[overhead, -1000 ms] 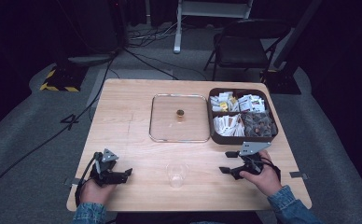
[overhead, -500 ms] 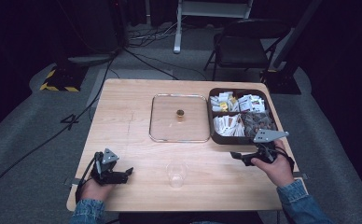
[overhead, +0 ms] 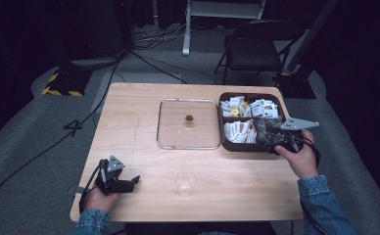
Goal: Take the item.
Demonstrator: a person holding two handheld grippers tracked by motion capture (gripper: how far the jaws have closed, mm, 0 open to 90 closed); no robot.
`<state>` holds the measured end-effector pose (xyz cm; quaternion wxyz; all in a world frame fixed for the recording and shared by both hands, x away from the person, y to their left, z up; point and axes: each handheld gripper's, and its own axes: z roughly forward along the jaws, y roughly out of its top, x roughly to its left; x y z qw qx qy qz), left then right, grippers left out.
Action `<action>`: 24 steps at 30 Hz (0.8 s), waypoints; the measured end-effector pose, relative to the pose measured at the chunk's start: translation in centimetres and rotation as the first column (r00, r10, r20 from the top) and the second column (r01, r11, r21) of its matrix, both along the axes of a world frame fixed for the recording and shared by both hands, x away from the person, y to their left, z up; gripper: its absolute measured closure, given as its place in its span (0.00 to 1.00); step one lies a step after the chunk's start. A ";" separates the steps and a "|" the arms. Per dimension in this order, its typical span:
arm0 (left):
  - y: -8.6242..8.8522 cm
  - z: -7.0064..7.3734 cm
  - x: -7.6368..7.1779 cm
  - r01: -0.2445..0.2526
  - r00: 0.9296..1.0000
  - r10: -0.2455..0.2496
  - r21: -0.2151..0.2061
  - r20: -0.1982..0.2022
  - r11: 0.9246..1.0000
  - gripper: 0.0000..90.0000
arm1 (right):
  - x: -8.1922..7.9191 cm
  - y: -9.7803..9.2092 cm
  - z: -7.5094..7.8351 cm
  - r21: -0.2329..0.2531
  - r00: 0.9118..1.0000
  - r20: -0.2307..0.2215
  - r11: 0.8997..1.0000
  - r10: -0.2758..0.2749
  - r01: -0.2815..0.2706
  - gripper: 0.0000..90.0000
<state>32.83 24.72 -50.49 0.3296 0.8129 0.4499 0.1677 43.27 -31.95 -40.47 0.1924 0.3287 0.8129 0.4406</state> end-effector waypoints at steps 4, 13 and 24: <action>0.0 0.0 0.0 -0.005 1.000 0.005 -0.001 0.000 1.000 0.12 | 1.4 -1.3 -0.2 -0.004 0.997 0.011 0.997 -0.079 0.079 0.31; -0.1 0.0 -0.1 -0.009 1.000 0.009 0.000 -0.001 1.000 0.12 | 3.3 -3.5 -1.5 -0.005 0.978 -0.031 0.979 -0.206 0.206 0.32; -0.1 0.0 -0.1 -0.008 1.000 0.008 -0.001 -0.001 1.000 0.12 | 4.0 -4.1 -4.0 -0.064 0.973 -0.109 0.978 -0.205 0.199 0.55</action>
